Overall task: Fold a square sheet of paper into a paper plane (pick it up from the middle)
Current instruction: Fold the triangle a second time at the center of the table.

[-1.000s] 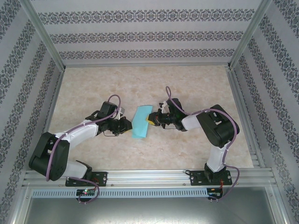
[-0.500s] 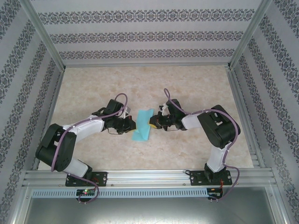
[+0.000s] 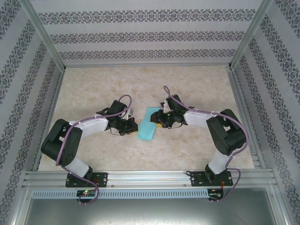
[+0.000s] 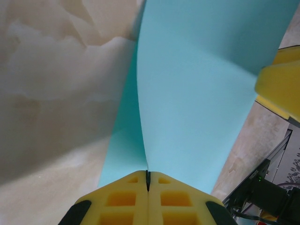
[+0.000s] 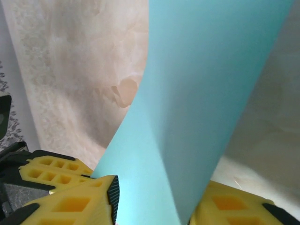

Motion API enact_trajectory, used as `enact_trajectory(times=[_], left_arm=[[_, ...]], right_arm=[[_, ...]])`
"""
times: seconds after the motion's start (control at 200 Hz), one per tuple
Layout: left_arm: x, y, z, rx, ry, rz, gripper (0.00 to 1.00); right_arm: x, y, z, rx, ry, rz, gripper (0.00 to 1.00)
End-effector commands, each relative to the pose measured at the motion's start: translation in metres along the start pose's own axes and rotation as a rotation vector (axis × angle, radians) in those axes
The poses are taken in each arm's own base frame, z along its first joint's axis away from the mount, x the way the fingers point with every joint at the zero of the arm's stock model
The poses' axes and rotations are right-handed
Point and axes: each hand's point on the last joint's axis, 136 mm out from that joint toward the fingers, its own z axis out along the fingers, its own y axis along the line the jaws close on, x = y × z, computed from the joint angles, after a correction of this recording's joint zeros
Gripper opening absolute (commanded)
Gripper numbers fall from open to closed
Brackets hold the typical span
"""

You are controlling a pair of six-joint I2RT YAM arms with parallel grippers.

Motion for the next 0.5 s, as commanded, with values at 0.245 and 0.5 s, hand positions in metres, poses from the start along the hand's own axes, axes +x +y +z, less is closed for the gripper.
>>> enact_trajectory(times=[0.245, 0.5], left_arm=[[0.004, -0.011, 0.006, 0.021, 0.035, 0.044, 0.03], [0.005, -0.014, 0.014, 0.008, 0.058, 0.06, 0.04]], right_arm=[[0.005, -0.041, -0.056, 0.268, -0.044, -0.03, 0.48], [0.005, -0.018, -0.065, 0.137, -0.112, -0.029, 0.42]])
